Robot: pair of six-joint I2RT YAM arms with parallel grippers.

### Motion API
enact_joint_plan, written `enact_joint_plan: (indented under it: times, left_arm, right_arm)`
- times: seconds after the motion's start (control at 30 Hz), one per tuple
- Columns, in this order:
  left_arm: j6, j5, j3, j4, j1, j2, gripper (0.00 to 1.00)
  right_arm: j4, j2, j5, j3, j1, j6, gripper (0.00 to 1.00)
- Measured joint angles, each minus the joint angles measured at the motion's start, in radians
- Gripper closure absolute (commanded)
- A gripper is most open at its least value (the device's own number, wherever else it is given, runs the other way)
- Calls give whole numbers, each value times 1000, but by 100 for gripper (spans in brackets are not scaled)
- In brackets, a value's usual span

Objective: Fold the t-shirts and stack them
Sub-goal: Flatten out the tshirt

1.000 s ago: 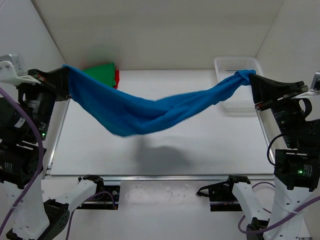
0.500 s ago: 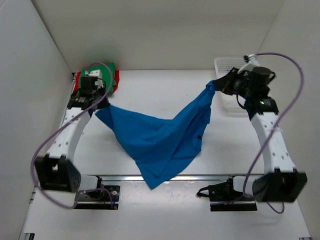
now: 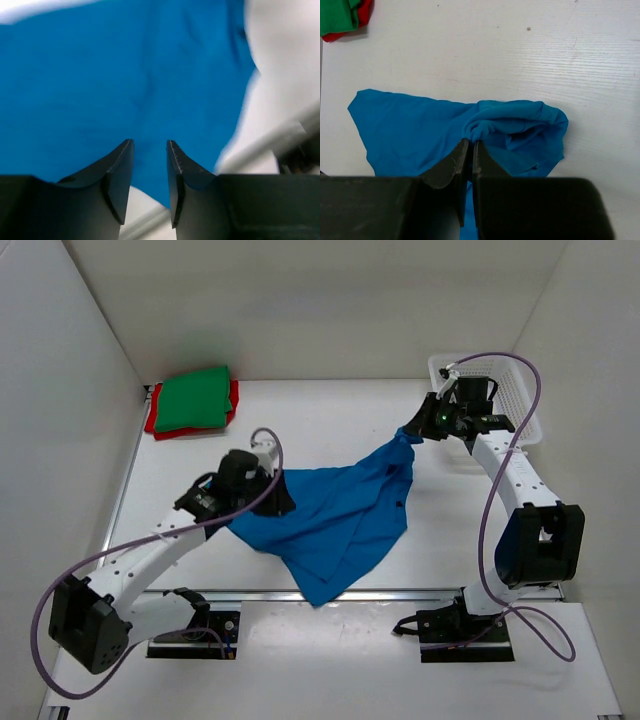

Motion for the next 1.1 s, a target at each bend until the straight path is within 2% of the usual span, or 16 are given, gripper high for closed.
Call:
enact_joint_plan:
  times: [0.07,0.1,0.13,0.33,0.5,0.77,1.1]
  left_arm:
    - [-68,50,-104,62,-82,-40,58]
    - [-123,76,-189,98,-134,-15,57]
    - [-138,84,-210,106,-152,7,54]
    - [-206,81,-236,182,-314,142,46]
    - [-237,70,-232,234,-420,233,47]
    - [-257,11,-196,232,-500,330,47]
    - [-271,-49,-155,214,-523,389,51]
  right_arm:
    - [2,0,5,0,2,-2,100]
    - [4,0,7,-2,6,-2,100]
    - [8,-1,8,-5,10,-2,100]
    - [20,-11,15,-56,26,-1,100]
    - [25,-11,14,-85,26,-1,100]
    - [34,-13,8,-104,12,-2,100]
    - [42,-25,-8,-121,-3,-6,100]
